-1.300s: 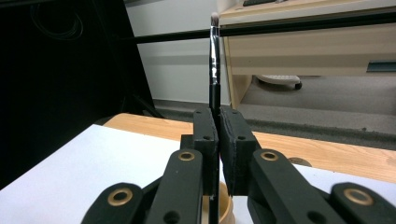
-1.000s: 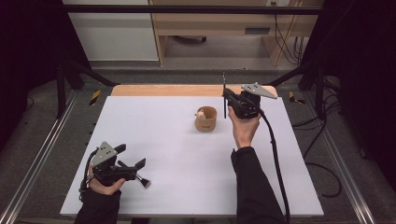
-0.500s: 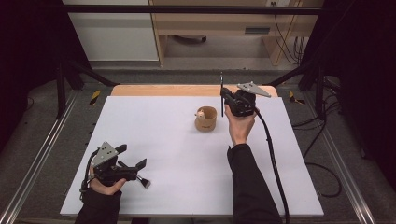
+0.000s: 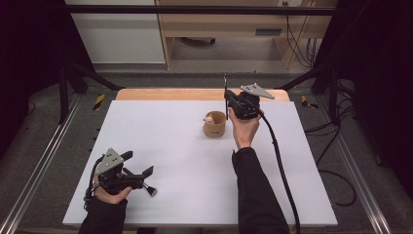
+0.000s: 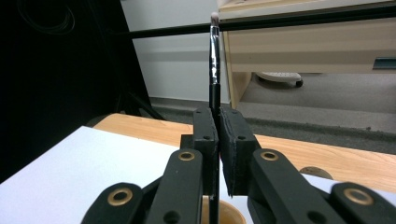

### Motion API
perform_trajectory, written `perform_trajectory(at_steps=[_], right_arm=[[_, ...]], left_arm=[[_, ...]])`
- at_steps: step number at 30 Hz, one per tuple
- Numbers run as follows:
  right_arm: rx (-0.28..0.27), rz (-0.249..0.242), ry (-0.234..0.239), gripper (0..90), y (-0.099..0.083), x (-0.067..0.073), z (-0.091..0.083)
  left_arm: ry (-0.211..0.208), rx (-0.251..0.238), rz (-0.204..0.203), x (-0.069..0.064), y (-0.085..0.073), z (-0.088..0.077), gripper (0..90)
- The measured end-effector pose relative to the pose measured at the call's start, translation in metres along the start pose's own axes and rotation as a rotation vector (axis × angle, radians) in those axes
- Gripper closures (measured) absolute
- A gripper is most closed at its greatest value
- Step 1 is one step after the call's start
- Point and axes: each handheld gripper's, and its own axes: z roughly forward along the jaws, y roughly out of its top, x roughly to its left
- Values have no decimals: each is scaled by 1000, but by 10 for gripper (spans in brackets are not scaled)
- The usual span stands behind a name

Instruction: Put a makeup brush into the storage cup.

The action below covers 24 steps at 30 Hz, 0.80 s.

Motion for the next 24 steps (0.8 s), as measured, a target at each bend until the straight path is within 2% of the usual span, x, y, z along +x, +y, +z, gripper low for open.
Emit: perform_trajectory(at_steps=[24], right_arm=[[14,15,-11,859,-15,-7,23]], left_arm=[[-3,4,1,-1,-1,2,57]])
